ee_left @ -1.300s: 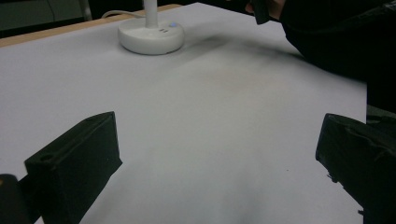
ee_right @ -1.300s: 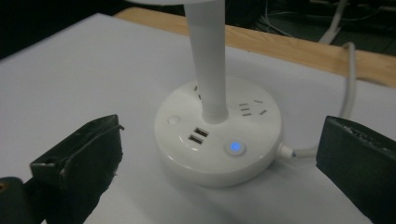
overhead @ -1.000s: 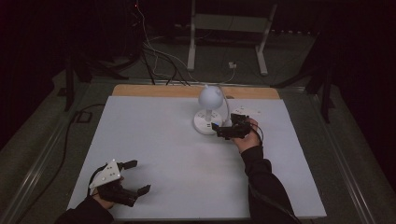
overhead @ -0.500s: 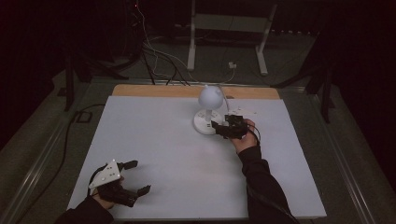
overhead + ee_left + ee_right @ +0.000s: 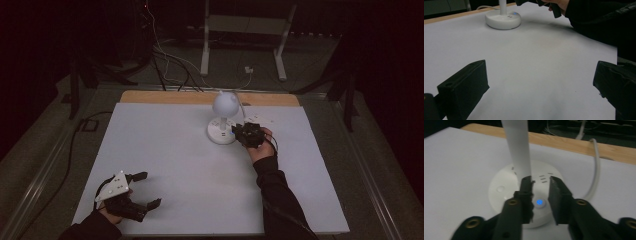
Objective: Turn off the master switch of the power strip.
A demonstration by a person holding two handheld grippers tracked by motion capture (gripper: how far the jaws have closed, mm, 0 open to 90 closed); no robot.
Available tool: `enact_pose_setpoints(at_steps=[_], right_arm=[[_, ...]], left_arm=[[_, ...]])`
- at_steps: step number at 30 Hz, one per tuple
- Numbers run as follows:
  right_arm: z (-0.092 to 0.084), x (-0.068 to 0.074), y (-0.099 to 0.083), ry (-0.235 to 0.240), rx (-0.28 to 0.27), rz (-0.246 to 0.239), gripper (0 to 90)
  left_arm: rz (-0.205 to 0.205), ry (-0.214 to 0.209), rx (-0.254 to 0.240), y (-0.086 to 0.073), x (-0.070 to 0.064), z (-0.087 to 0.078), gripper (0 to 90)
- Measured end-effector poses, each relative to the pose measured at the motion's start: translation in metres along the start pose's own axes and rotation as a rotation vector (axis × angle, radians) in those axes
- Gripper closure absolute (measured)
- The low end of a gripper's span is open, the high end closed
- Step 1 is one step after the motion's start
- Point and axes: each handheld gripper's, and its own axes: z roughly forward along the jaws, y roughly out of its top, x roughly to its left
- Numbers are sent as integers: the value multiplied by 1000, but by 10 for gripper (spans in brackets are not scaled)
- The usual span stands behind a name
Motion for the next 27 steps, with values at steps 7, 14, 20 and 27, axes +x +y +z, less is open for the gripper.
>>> enact_pose_setpoints(at_steps=[7,14,20,27], right_arm=[[3,-1,-1,-32,8,26,850],[6,0,-2,-60,18,30,900],[10,3,-3,-63,38,2,900],[16,7,-3,-67,55,-25,900]], left_arm=[[6,2,3,0,0,0,3],[6,4,6,-1,0,0,4],[3,7,8,-1,1,0,4],[2,7,7,-1,1,0,4]])
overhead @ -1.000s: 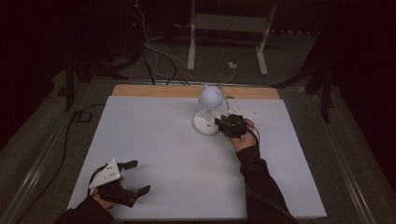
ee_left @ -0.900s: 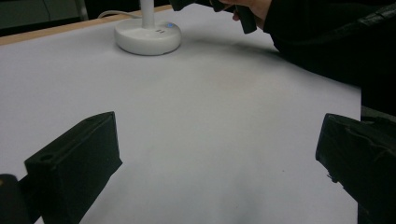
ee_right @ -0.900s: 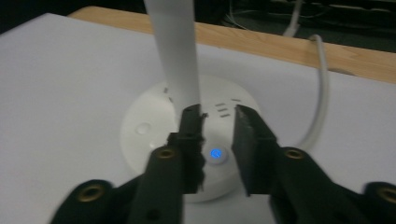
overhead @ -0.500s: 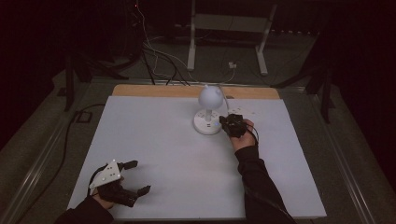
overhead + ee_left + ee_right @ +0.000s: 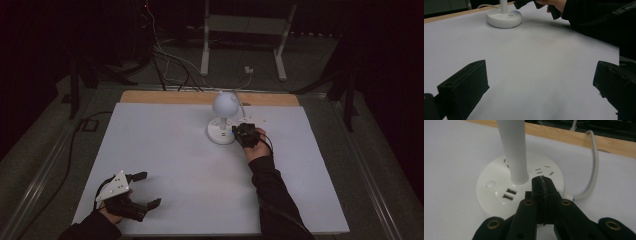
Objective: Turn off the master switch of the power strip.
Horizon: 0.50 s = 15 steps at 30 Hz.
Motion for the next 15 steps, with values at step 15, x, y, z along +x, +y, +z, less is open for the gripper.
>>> enact_pose_setpoints(at_steps=[15], right_arm=[[6,4,-1,-2,24,-13,900]], left_arm=[[-4,-5,-2,0,0,1,4]])
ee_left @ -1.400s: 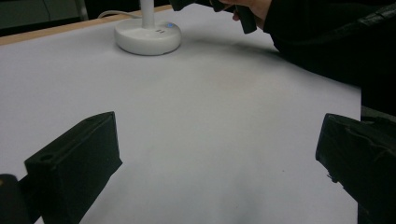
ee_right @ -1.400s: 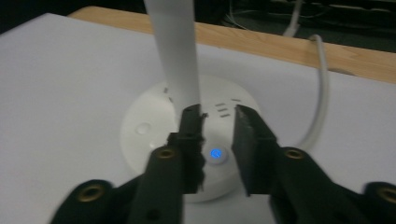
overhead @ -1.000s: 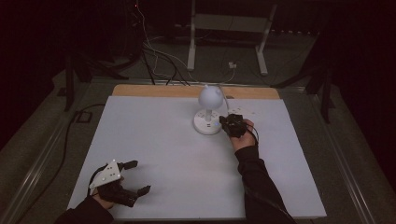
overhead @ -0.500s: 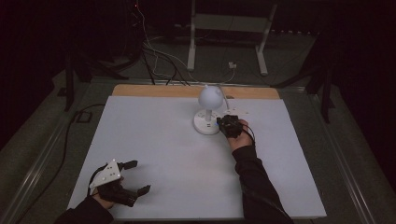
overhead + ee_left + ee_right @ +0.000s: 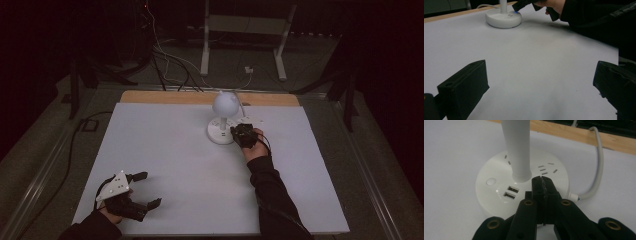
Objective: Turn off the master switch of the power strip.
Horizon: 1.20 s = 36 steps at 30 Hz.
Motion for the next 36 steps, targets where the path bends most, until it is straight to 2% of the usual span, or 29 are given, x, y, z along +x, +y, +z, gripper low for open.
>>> enact_pose_setpoints(at_steps=[10,15,17,21,24,36], right_arm=[[1,1,-2,-16,-6,-20,900],[3,3,-3,-40,2,-58,900],[3,4,-1,-45,20,-54,900],[3,10,-2,-85,17,-103,900],[3,9,-2,-78,17,-96,900],[4,13,0,-104,33,-151,900]], left_arm=[[0,-2,2,0,0,0,4],[1,-3,3,0,0,1,3],[1,-2,4,0,0,1,3],[3,-3,5,0,-1,1,4],[1,-3,7,0,-1,2,4],[-1,-6,7,-1,-1,3,3]])
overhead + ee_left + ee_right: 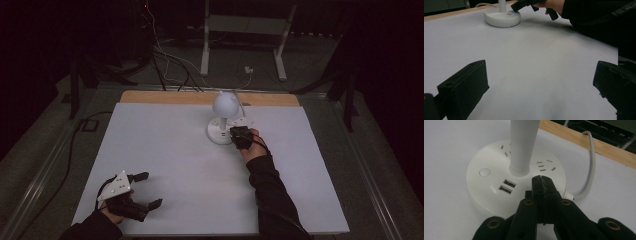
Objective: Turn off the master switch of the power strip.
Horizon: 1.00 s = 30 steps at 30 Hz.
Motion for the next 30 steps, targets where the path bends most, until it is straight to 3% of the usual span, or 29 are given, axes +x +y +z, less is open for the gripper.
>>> enact_pose_setpoints(at_steps=[4,9,16,21,24,27,30], right_arm=[[1,4,0,-22,6,-49,900],[1,1,0,-5,9,-6,900],[1,0,0,0,3,-9,900],[1,-1,4,9,28,-27,900],[-1,-5,5,3,11,6,892],[-7,-7,7,32,-45,49,834],[-14,-7,14,43,-60,50,809]], left_arm=[[0,0,0,0,0,0,4],[2,-3,-1,0,0,1,4],[3,-2,-1,1,0,0,4],[2,1,-2,1,0,0,3],[3,3,-4,1,1,-1,4],[0,5,-4,1,2,-1,3],[1,5,-4,1,2,-1,4]])
